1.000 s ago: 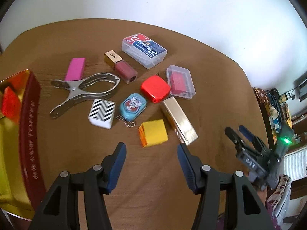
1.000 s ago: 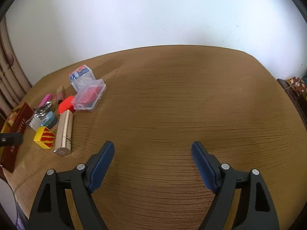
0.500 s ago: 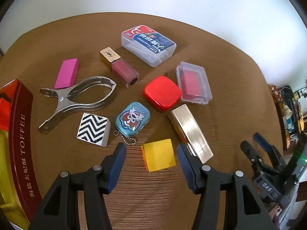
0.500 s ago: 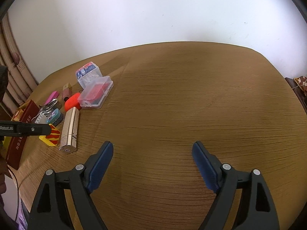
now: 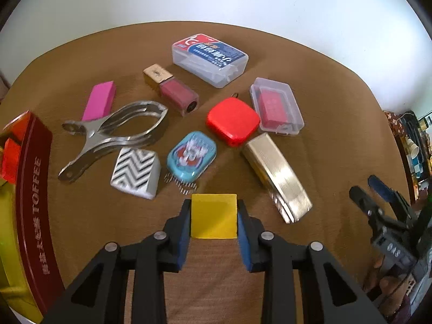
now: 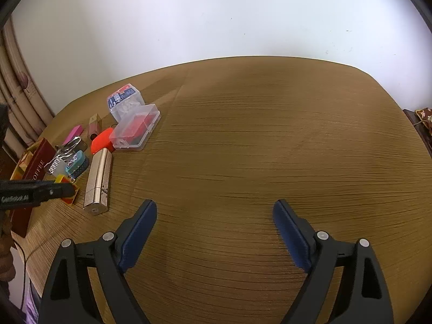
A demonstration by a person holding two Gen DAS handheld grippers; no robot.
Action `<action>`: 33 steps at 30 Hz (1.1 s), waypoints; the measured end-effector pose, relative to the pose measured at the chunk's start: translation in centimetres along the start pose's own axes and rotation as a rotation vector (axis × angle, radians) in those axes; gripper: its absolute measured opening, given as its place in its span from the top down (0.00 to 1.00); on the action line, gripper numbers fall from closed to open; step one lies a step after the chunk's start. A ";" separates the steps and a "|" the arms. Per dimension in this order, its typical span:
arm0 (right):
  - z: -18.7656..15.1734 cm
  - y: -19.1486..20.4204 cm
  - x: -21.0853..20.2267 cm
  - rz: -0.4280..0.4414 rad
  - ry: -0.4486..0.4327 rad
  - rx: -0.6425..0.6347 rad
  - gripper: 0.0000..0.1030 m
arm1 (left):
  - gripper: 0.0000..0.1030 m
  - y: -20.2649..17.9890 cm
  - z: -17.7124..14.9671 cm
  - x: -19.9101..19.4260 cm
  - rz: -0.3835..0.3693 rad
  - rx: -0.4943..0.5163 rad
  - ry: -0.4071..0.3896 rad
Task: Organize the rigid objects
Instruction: 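Grasp the yellow cube with the left tool while the right tool grasps the gold case, then lower the yellow cube into the tin and open the left tool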
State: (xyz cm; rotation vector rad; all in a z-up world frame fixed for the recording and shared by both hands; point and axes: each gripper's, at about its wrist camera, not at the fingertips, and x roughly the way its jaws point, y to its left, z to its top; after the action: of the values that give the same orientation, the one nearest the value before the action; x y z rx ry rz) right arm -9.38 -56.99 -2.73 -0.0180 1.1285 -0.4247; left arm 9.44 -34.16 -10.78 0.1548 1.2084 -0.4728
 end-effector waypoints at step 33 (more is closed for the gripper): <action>2.8 11.4 4.4 0.167 0.175 -0.208 0.73 | 0.70 5.5 -4.6 -4.5 -0.144 -0.152 -0.010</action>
State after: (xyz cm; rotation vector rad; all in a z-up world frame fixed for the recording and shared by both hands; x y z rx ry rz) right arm -1.68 -48.53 -7.91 -0.0691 1.3325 -0.1608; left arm 6.64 -26.42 -9.01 -0.0652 1.2460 -0.5046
